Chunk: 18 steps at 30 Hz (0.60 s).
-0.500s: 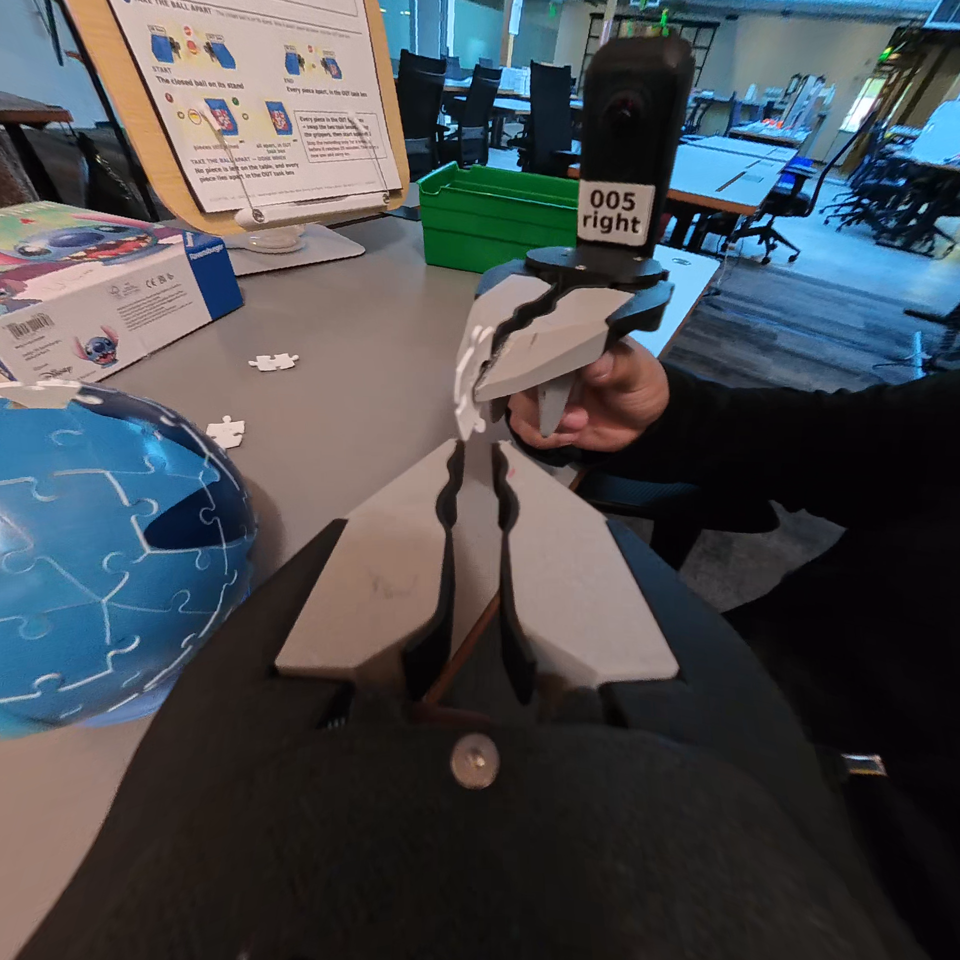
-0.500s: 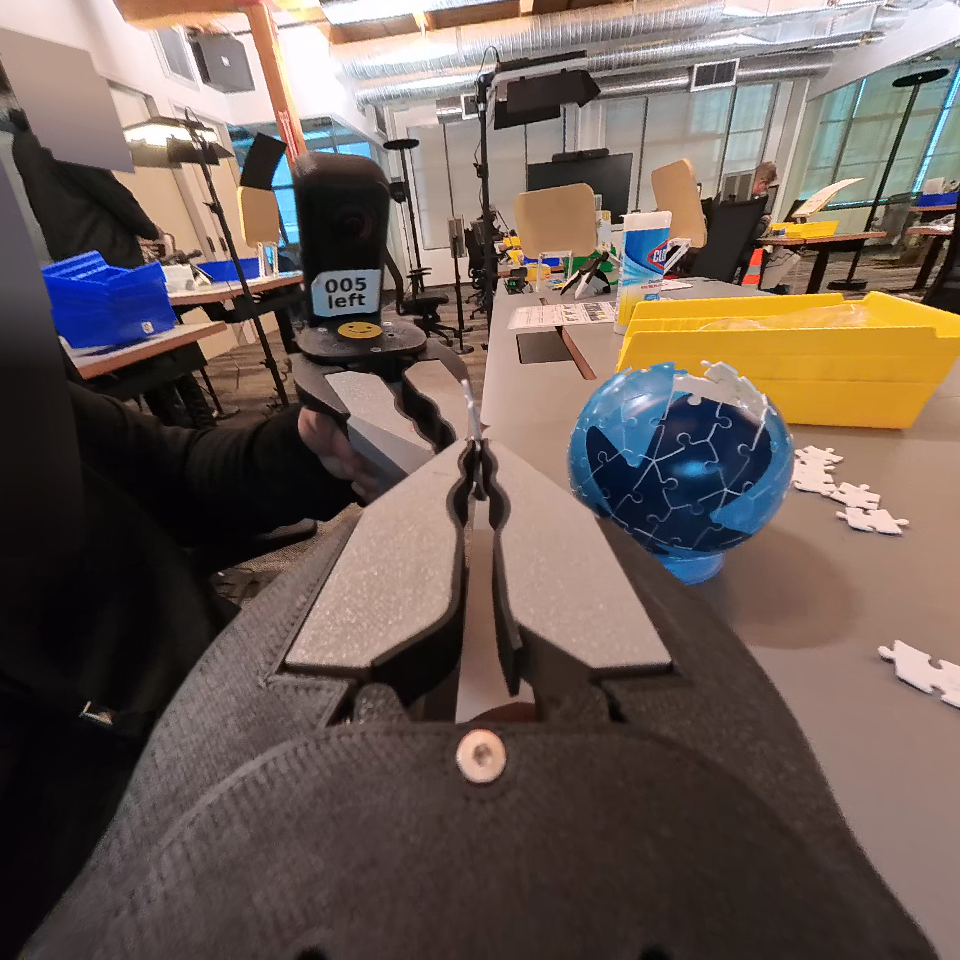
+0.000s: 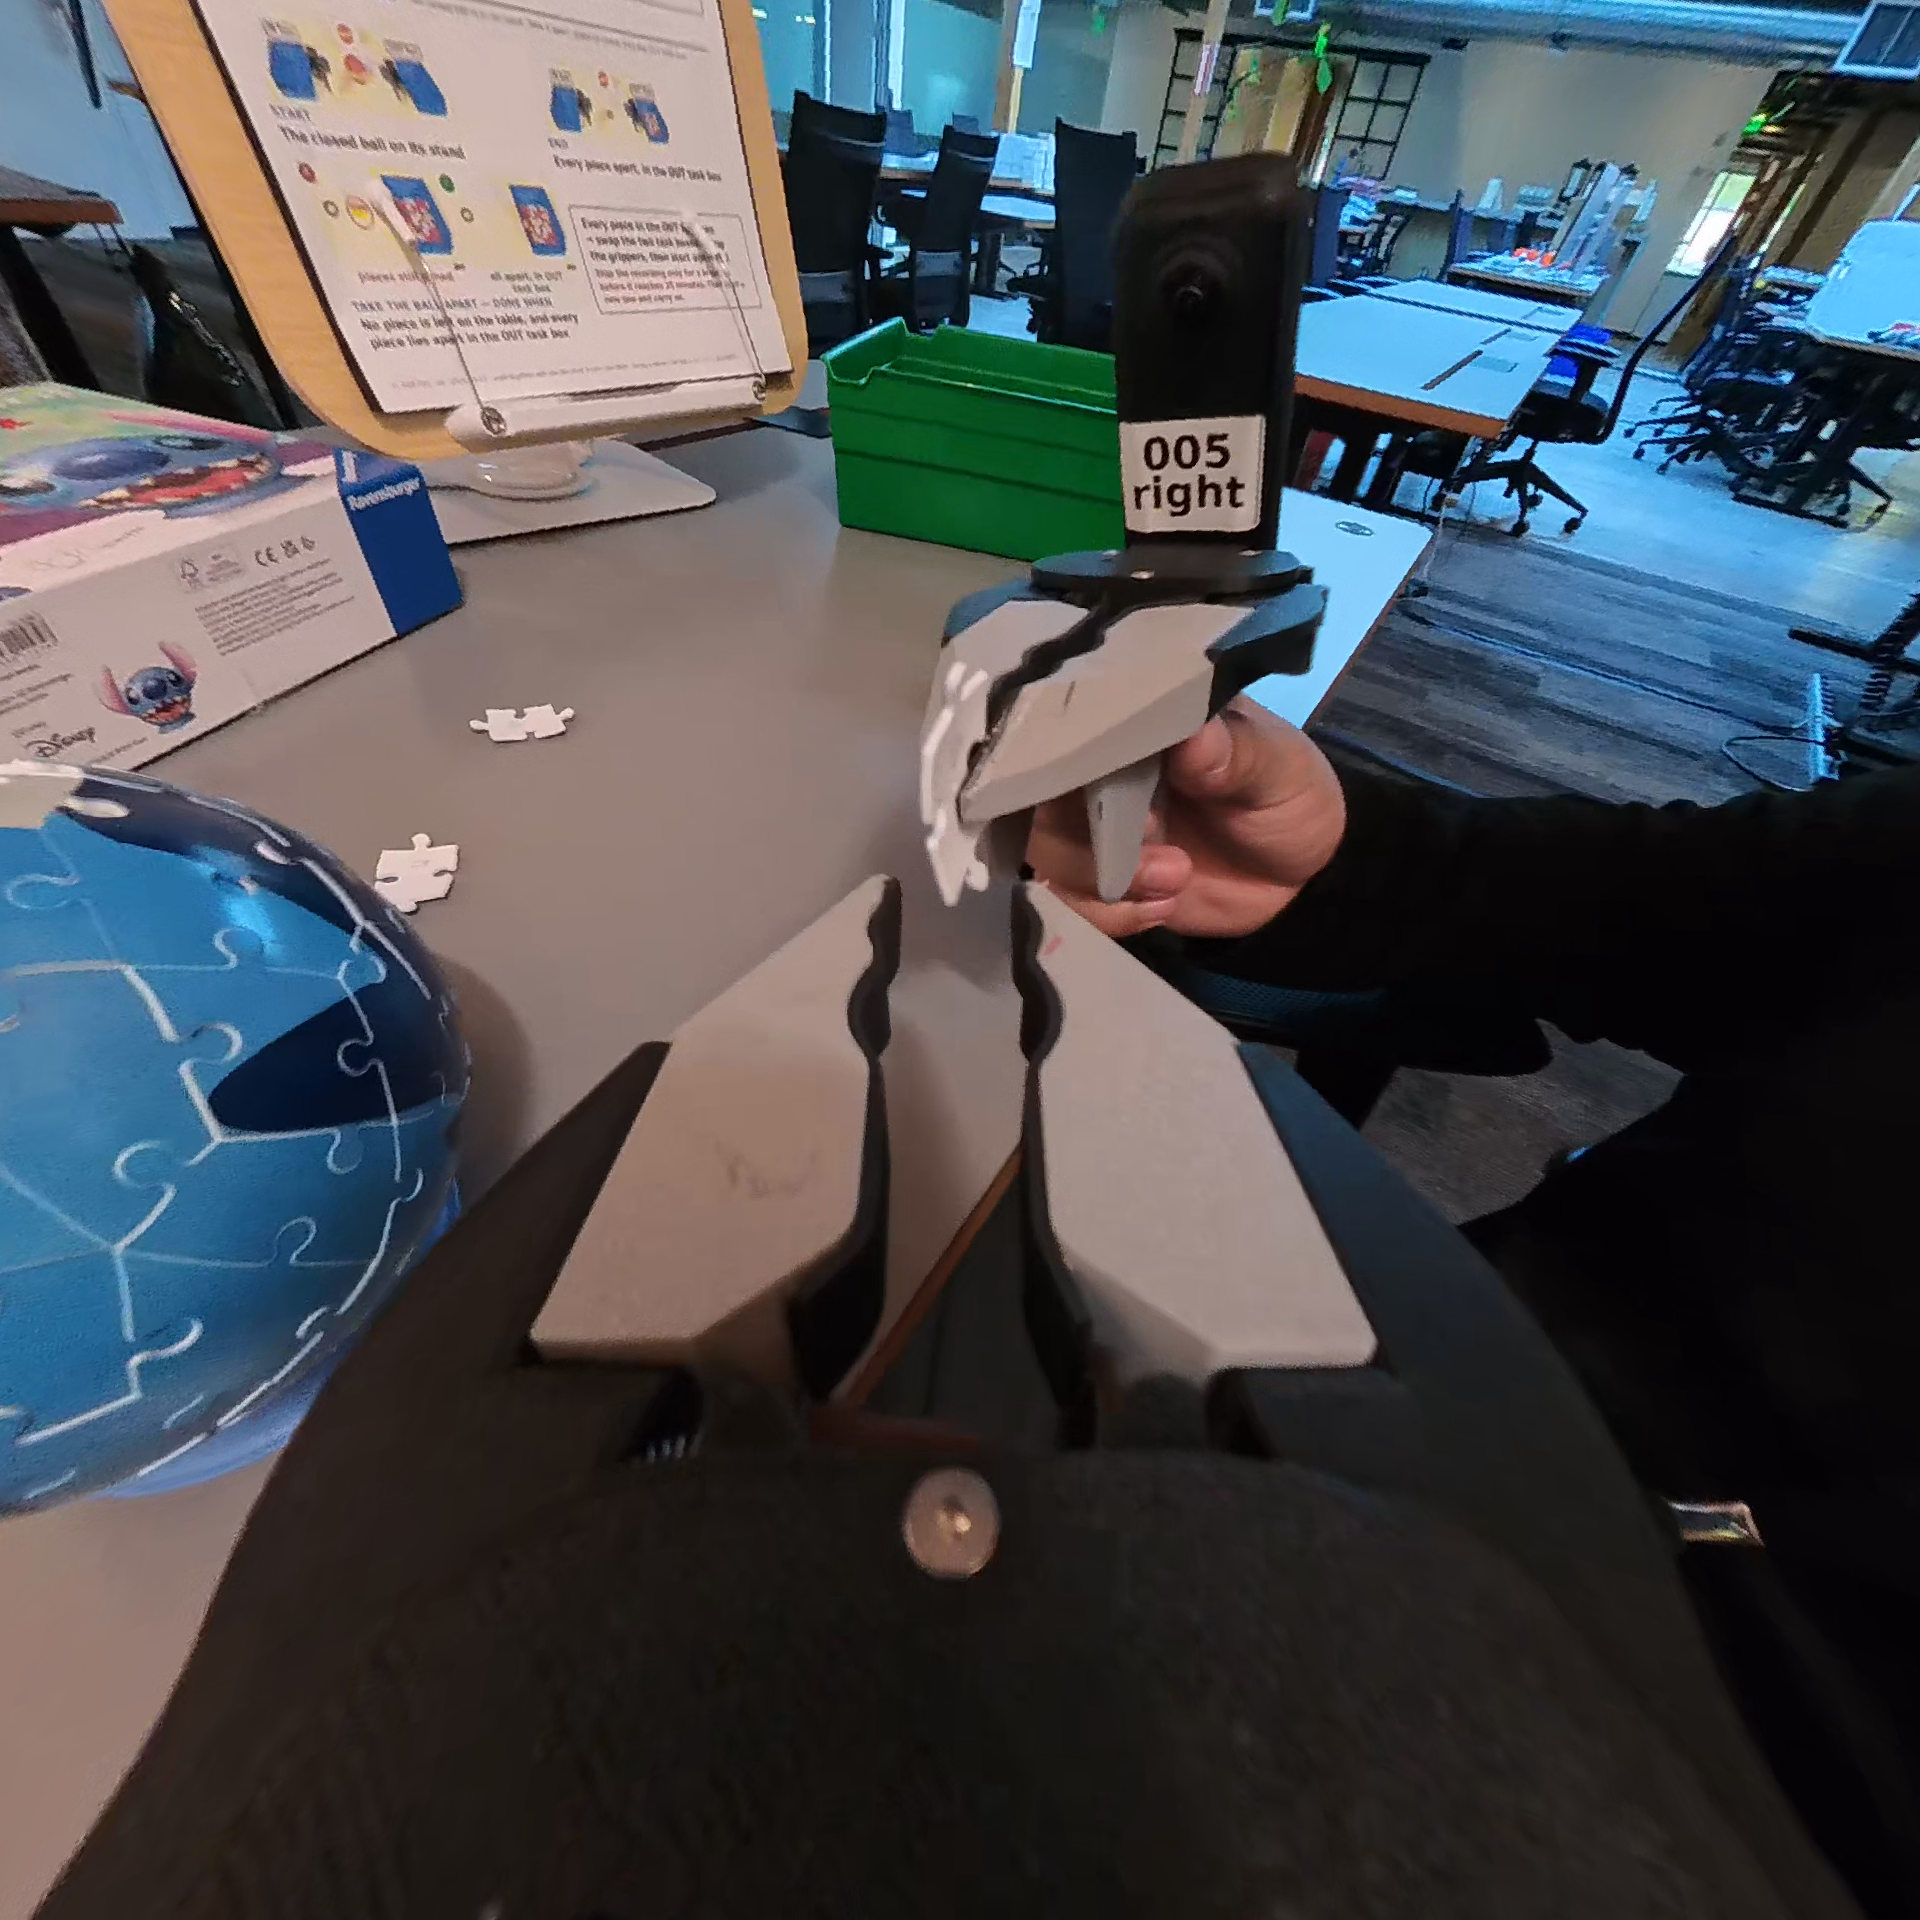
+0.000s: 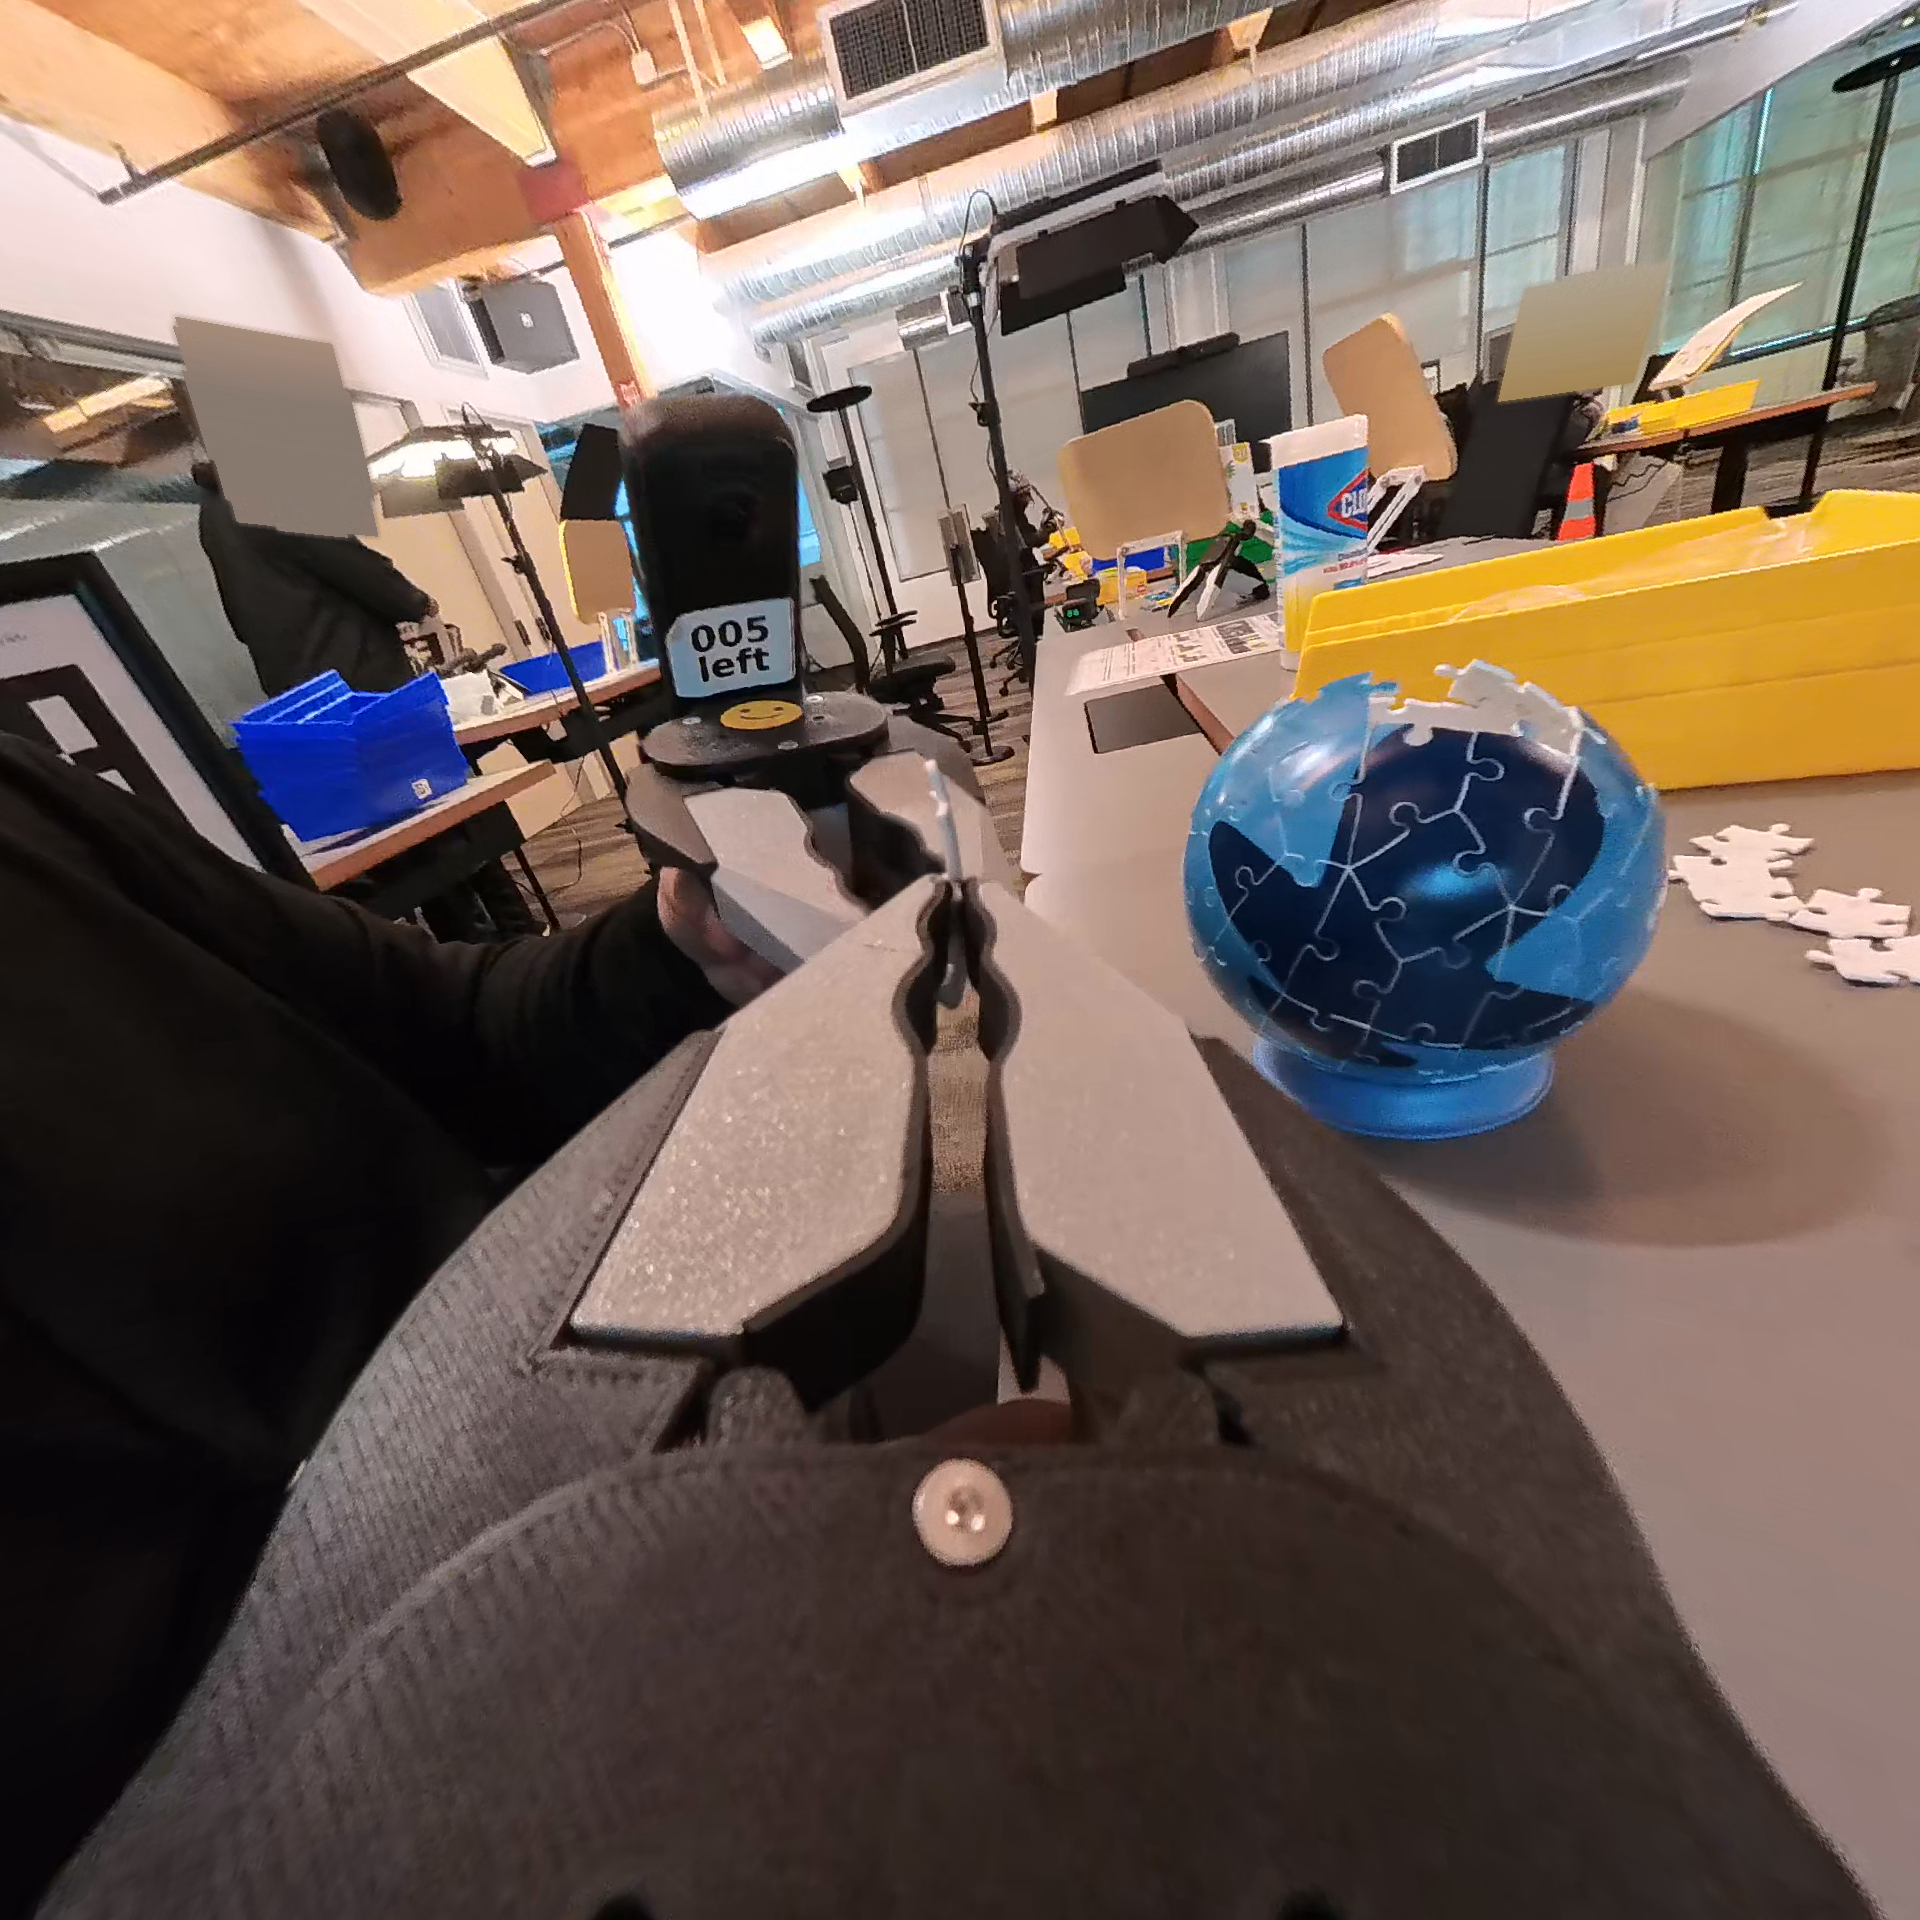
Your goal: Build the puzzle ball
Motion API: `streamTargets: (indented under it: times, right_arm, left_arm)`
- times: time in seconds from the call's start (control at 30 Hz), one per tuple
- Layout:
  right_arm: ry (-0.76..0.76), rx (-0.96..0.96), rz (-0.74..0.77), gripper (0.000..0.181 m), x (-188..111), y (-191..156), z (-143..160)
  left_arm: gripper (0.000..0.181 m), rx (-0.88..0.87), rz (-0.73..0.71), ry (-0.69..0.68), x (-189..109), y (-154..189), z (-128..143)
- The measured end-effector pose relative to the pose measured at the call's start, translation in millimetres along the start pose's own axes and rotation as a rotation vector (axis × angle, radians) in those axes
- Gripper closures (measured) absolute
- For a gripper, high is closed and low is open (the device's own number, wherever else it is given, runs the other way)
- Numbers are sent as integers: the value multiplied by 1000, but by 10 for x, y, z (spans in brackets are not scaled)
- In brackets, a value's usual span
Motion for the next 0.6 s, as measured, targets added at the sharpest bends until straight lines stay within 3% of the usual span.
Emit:
streamTargets:
  times: [0.13, 0.47, 0.6]
  right_arm:
    - [-6, -4, -10, 181, 23, -18, 7]
    - [-67, -77, 0, 181, 49, -42, 44]
    - [-73, -76, -10, 181, 59, -51, 46]
  left_arm:
    - [175, 7, 20, 16, -62, 1, -15]
    - [180, -10, 58, -30, -98, -39, 31]
    - [179, -3, 51, 18, -130, -31, -13]
Point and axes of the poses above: each gripper's, where its closed fingertips meet, x out along the fingers, z out of its underside, y = z × x across the jaws, the point moved 10 cm from there along -x, back along the fingers, and after that the axes turned 4 degrees about z, right-handed, at the moved point
